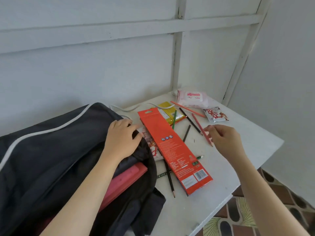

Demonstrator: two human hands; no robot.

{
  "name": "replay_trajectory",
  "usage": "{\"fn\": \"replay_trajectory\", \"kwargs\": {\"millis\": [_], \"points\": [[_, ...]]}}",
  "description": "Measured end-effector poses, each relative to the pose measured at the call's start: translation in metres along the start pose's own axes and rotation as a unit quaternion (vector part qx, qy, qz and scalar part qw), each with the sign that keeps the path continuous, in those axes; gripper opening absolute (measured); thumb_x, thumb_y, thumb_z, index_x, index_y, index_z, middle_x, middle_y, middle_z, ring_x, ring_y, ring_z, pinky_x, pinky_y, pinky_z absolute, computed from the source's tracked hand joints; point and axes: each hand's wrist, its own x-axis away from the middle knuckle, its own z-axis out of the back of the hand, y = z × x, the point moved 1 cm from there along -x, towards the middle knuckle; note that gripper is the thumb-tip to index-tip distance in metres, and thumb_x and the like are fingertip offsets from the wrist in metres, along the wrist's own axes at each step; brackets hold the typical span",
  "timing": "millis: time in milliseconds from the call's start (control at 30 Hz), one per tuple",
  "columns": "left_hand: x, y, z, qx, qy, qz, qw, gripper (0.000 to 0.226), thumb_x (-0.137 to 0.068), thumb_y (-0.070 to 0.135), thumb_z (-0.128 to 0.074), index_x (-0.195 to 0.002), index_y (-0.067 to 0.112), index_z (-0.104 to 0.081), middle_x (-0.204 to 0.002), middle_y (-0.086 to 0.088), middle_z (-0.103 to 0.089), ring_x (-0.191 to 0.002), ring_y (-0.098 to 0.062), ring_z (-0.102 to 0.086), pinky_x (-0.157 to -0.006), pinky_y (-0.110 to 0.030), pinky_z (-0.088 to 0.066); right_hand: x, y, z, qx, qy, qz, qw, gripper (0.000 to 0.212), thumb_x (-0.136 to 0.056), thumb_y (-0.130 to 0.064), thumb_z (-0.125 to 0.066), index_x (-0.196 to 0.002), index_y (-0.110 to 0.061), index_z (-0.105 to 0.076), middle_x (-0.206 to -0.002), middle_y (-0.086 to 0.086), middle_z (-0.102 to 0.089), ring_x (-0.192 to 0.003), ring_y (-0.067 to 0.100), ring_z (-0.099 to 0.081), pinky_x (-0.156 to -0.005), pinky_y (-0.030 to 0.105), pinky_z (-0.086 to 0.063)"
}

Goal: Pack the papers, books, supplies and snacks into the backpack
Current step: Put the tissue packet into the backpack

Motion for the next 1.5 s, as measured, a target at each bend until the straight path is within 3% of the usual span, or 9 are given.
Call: {"fn": "replay_trajectory", "kwargs": {"millis": [133, 333, 533, 733, 900, 1100, 1233, 1333, 1500], "points": [[0.005, 0.001, -0.006, 0.008, 0.054, -0.004, 0.998, 0.046, -0.085, 0.045, -0.036, -0.105, 0.02, -0.069, -0.111, 0.0, -0.064, -0.108, -0.022, -0.056, -0.1, -0.042, -0.034, -0.063, 0.022, 0.0, 0.046, -0.023, -0.01, 0.999, 0.028, -0.095, -0.021, -0.047, -0.093, -0.005, -0.071, -0.082, 0.009, -0.064, -0.071, 0.026, -0.054, -0.058, 0.022, -0.039], [0.004, 0.002, -0.012, 0.014, 0.071, -0.001, 0.997, 0.045, -0.085, 0.045, -0.037, -0.101, 0.019, -0.07, -0.111, 0.001, -0.064, -0.109, -0.019, -0.055, -0.101, -0.038, -0.032, -0.153, 0.045, -0.017, 0.094, 0.027, -0.022, 0.995, 0.032, -0.089, -0.018, -0.046, -0.085, 0.01, -0.061, -0.075, 0.024, -0.06, -0.061, 0.025, -0.046, -0.059, 0.028, -0.035], [-0.007, 0.007, -0.014, 0.025, 0.085, 0.055, 0.995, 0.043, -0.081, 0.049, -0.038, -0.089, 0.025, -0.073, -0.104, 0.008, -0.065, -0.102, -0.016, -0.057, -0.095, -0.032, -0.033, -0.203, 0.038, -0.033, 0.26, 0.045, -0.011, 0.964, 0.041, -0.093, -0.038, -0.042, -0.111, -0.005, -0.06, -0.108, 0.018, -0.061, -0.105, 0.036, -0.052, -0.087, 0.038, -0.041], [-0.013, 0.009, -0.017, 0.014, 0.094, 0.093, 0.991, 0.035, -0.081, 0.044, -0.042, -0.082, 0.024, -0.072, -0.097, 0.01, -0.065, -0.095, -0.014, -0.057, -0.09, -0.024, -0.027, -0.228, 0.038, -0.045, 0.318, -0.018, -0.076, 0.945, 0.059, -0.092, -0.053, -0.035, -0.107, -0.001, -0.058, -0.11, 0.018, -0.057, -0.112, 0.035, -0.045, -0.095, 0.039, -0.034], [-0.01, 0.01, -0.017, 0.016, 0.097, 0.09, 0.991, 0.037, -0.082, 0.043, -0.041, -0.083, 0.024, -0.072, -0.097, 0.011, -0.064, -0.096, -0.011, -0.056, -0.091, -0.021, -0.025, -0.235, 0.036, -0.047, 0.257, -0.01, -0.064, 0.964, 0.034, -0.094, -0.033, -0.041, -0.102, -0.005, -0.06, -0.105, 0.016, -0.061, -0.111, 0.036, -0.049, -0.091, 0.038, -0.036], [-0.009, 0.012, -0.015, 0.012, 0.097, 0.081, 0.992, 0.038, -0.083, 0.042, -0.039, -0.083, 0.023, -0.072, -0.097, 0.009, -0.065, -0.096, -0.013, -0.057, -0.09, -0.024, -0.027, -0.224, 0.028, -0.05, -0.019, 0.015, -0.009, 1.0, 0.001, -0.097, -0.01, -0.036, -0.097, -0.01, -0.035, -0.078, 0.005, -0.047, -0.075, 0.025, -0.047, -0.061, 0.032, -0.035], [-0.009, 0.012, -0.016, 0.01, 0.096, 0.082, 0.992, 0.039, -0.083, 0.043, -0.038, -0.083, 0.023, -0.072, -0.098, 0.01, -0.065, -0.097, -0.013, -0.057, -0.09, -0.023, -0.026, -0.21, 0.021, -0.046, -0.093, -0.01, 0.003, 0.996, 0.038, -0.092, 0.003, -0.031, -0.123, -0.018, -0.035, -0.079, 0.002, -0.049, -0.062, 0.015, -0.048, -0.046, 0.026, -0.037], [-0.01, 0.011, -0.016, 0.009, 0.098, 0.081, 0.992, 0.04, -0.084, 0.043, -0.037, -0.083, 0.023, -0.072, -0.098, 0.01, -0.065, -0.097, -0.013, -0.057, -0.09, -0.023, -0.026, -0.207, 0.023, -0.045, -0.094, -0.045, -0.016, 0.994, 0.052, -0.091, 0.004, -0.027, -0.125, -0.026, -0.051, -0.101, 0.003, -0.059, -0.08, 0.019, -0.059, -0.042, 0.018, -0.042], [-0.008, 0.012, -0.013, 0.046, 0.103, 0.075, 0.991, 0.041, -0.084, 0.042, -0.037, -0.089, 0.022, -0.072, -0.104, 0.006, -0.065, -0.103, -0.016, -0.056, -0.093, -0.024, -0.027, -0.193, 0.018, -0.039, -0.172, -0.024, -0.073, 0.982, 0.059, -0.085, 0.007, -0.027, -0.116, -0.025, -0.066, -0.125, 0.004, -0.06, -0.077, 0.016, -0.059, -0.058, 0.023, -0.045]]}}
